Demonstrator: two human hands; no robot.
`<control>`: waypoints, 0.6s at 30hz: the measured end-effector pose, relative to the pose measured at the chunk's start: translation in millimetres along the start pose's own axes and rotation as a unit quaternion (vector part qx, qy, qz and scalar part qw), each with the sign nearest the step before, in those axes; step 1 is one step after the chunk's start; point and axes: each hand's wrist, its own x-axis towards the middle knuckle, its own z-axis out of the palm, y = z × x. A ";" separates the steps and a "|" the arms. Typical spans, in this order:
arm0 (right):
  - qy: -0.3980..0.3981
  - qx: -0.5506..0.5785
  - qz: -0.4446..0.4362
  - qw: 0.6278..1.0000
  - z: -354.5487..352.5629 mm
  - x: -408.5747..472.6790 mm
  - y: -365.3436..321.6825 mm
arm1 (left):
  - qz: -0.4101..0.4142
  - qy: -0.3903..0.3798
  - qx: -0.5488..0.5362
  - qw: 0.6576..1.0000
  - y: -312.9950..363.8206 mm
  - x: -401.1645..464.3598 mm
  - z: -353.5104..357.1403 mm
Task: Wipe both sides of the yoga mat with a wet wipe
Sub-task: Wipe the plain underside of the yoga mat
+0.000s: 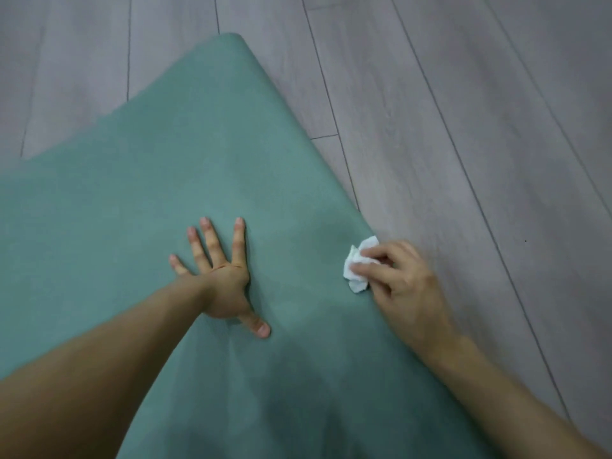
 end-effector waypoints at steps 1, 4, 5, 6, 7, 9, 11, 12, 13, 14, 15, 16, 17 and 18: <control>0.000 -0.009 -0.014 1.000 4.3 5.0 0.5 | -0.003 0.000 0.002 1.000 -0.9 1.1 0.1; 0.032 -0.027 -0.064 0.997 36.0 115.9 -4.3 | -0.002 0.005 -0.001 1.000 1.5 0.7 -1.1; 0.038 -0.050 -0.086 0.994 49.3 159.1 -4.3 | 0.004 0.005 0.003 1.000 2.0 0.6 -0.9; 0.025 -0.079 -0.089 0.993 57.4 195.9 -7.7 | 0.005 0.006 0.004 1.000 2.1 0.0 -1.4; -0.023 -0.107 -0.079 0.991 63.3 219.4 -11.9 | 0.002 0.008 -0.001 1.000 2.1 -1.0 -2.0; -0.102 -0.141 -0.082 0.981 76.3 212.5 -16.0 | -0.002 0.016 -0.009 1.000 0.3 -3.8 -1.6; -0.127 -0.109 -0.093 0.982 71.3 148.3 -21.1 | 0.006 0.020 -0.012 1.000 -0.4 -3.0 2.2; -0.143 -0.078 -0.121 0.979 62.7 107.5 -25.5 | 0.009 0.025 -0.016 1.000 -0.5 -2.1 4.2; -0.188 -0.035 -0.158 0.969 53.4 65.7 -31.8 | 0.010 0.032 -0.021 0.999 -1.4 -1.3 6.0; -0.235 -0.017 -0.198 0.951 45.3 34.7 -37.9 | 0.009 0.038 -0.025 0.999 -1.9 -1.3 7.0; -0.264 -0.026 -0.244 0.933 42.8 25.3 -38.0 | 0.008 0.042 -0.029 0.999 -1.8 -1.1 7.3; -0.267 -0.048 -0.282 0.920 42.8 40.7 -38.0 | 0.009 0.046 -0.033 0.998 -1.5 -1.1 8.0; -0.245 -0.069 -0.291 0.922 48.6 76.0 -36.8 | 0.014 0.052 -0.039 0.998 -1.7 -1.2 8.1; -0.199 -0.086 -0.268 0.939 58.0 118.9 -35.6 | 0.022 0.059 -0.045 0.997 -2.1 -1.1 8.9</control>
